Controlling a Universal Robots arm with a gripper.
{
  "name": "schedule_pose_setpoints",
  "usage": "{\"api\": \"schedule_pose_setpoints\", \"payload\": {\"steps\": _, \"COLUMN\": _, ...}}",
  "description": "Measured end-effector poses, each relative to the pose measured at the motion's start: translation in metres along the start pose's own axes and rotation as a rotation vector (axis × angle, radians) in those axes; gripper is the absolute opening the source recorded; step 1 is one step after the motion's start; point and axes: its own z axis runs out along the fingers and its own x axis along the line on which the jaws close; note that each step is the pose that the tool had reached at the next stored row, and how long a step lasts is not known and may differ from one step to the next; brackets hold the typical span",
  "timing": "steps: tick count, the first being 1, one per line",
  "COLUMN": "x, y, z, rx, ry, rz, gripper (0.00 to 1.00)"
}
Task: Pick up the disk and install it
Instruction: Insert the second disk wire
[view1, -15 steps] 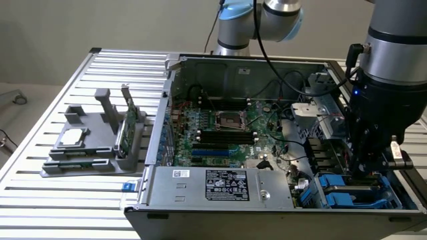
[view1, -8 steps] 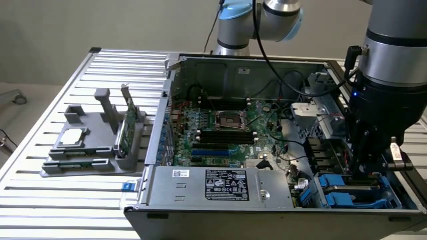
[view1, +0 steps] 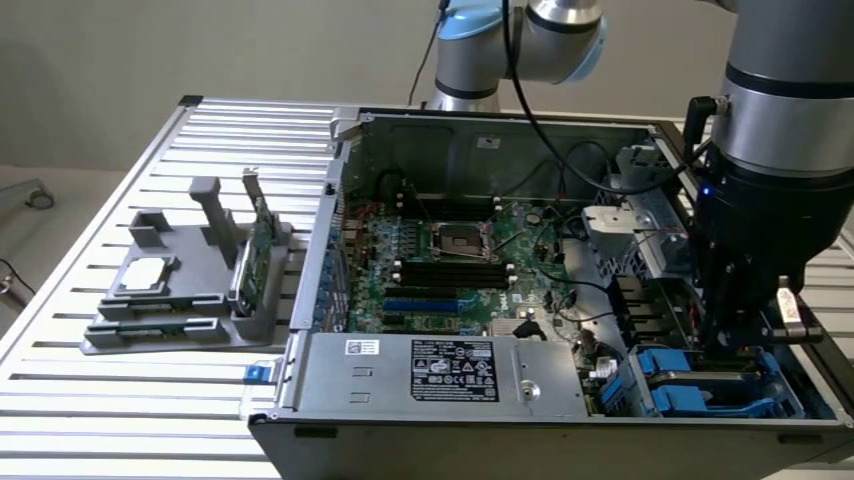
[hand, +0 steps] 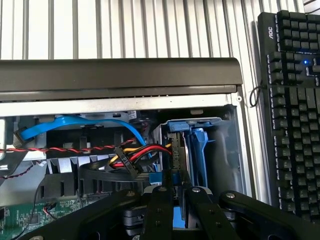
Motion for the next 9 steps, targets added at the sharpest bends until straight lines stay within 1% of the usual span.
{"api": "schedule_pose_setpoints", "payload": {"steps": 5, "x": -0.0005, "y": -0.0020, "z": 0.0010, "rx": -0.0081, "ry": 0.0043, "rz": 0.000, "gripper": 0.17}}
{"api": "schedule_pose_setpoints", "payload": {"steps": 9, "x": -0.0013, "y": -0.0030, "z": 0.0016, "rx": -0.0121, "ry": 0.0071, "rz": 0.000, "gripper": 0.17}}
